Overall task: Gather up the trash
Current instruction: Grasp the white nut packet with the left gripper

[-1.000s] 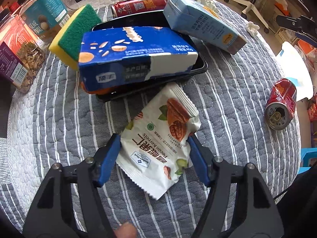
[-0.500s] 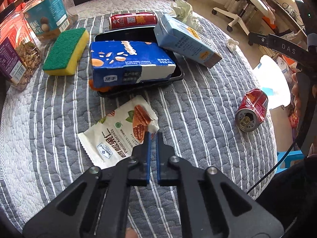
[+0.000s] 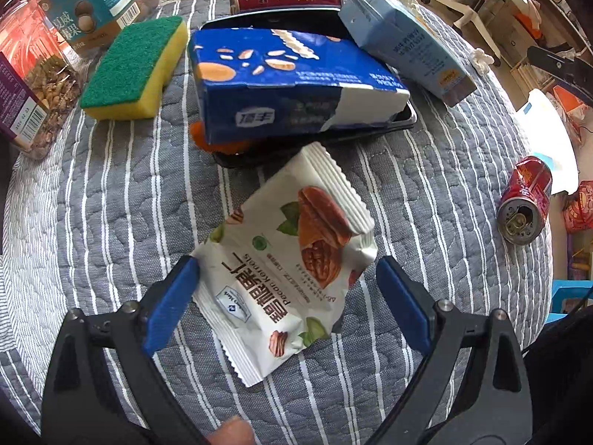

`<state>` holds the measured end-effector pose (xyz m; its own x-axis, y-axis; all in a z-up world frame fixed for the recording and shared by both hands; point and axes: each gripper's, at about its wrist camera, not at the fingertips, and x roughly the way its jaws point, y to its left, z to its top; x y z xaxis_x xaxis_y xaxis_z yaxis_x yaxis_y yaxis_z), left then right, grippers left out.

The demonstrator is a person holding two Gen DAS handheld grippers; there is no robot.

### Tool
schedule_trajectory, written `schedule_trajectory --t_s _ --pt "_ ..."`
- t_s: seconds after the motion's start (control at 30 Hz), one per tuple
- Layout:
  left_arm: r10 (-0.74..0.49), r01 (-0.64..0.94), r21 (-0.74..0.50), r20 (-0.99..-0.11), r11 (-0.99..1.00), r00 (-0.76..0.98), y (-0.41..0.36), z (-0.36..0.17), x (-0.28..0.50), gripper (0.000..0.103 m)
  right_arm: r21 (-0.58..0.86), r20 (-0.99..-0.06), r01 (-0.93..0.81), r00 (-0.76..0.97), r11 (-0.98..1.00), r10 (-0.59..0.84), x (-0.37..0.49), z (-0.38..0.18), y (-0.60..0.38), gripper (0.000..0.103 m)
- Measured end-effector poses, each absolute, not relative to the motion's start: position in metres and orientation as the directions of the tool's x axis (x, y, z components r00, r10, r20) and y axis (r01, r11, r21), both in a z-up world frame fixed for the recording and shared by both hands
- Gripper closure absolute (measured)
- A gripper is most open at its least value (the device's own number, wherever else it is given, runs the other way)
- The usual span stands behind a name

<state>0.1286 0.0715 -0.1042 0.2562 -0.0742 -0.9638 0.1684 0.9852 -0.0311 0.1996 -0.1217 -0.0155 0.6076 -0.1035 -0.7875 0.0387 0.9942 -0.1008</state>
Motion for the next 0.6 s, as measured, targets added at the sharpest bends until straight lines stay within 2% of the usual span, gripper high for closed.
schedule_trajectory --t_s 0.03,0.13,0.17,0.2,0.33,0.37,0.4,0.43,0.6 --pt "-0.038 0.180 0.012 -0.962 0.984 0.271 0.067 -0.106 0.128 0.010 -0.102 -0.789 0.039 0.605 0.994 -0.105 0.200 -0.016 -0.122 0.012" --pt "-0.059 0.173 -0.008 -0.956 0.985 0.287 0.067 -0.100 0.126 0.040 -0.101 -0.792 0.046 0.601 0.994 -0.108 0.200 -0.016 -0.125 0.012" --pt "-0.071 0.162 -0.024 -0.955 0.987 0.289 0.071 -0.097 0.127 0.053 -0.100 -0.791 0.048 0.602 0.994 -0.108 0.200 -0.016 -0.126 0.012" --pt "-0.074 0.147 -0.032 -0.954 0.989 0.290 0.075 -0.096 0.127 0.059 -0.100 -0.792 0.049 0.601 0.994 -0.109 0.200 -0.016 -0.127 0.012" --pt "-0.118 0.106 -0.090 -0.945 0.990 0.304 0.085 -0.085 0.119 0.067 -0.104 -0.797 0.047 0.594 0.994 -0.111 0.201 -0.017 -0.126 0.012" --pt "-0.127 0.105 -0.099 -0.941 0.990 0.313 0.084 -0.080 0.116 0.072 -0.104 -0.796 0.046 0.595 0.993 -0.111 0.201 -0.017 -0.126 0.012" --pt "-0.140 0.107 -0.111 -0.937 0.988 0.319 0.084 -0.077 0.115 0.080 -0.104 -0.796 0.047 0.595 0.993 -0.111 0.201 -0.017 -0.126 0.012" --pt "-0.164 0.113 -0.134 -0.932 0.985 0.323 0.088 -0.071 0.113 0.096 -0.104 -0.795 0.046 0.596 0.994 -0.110 0.201 -0.017 -0.126 0.012" --pt "-0.219 0.136 -0.181 -0.906 0.974 0.363 0.082 -0.048 0.102 0.099 -0.092 -0.791 0.000 0.607 0.996 -0.073 0.204 -0.018 -0.121 0.012"
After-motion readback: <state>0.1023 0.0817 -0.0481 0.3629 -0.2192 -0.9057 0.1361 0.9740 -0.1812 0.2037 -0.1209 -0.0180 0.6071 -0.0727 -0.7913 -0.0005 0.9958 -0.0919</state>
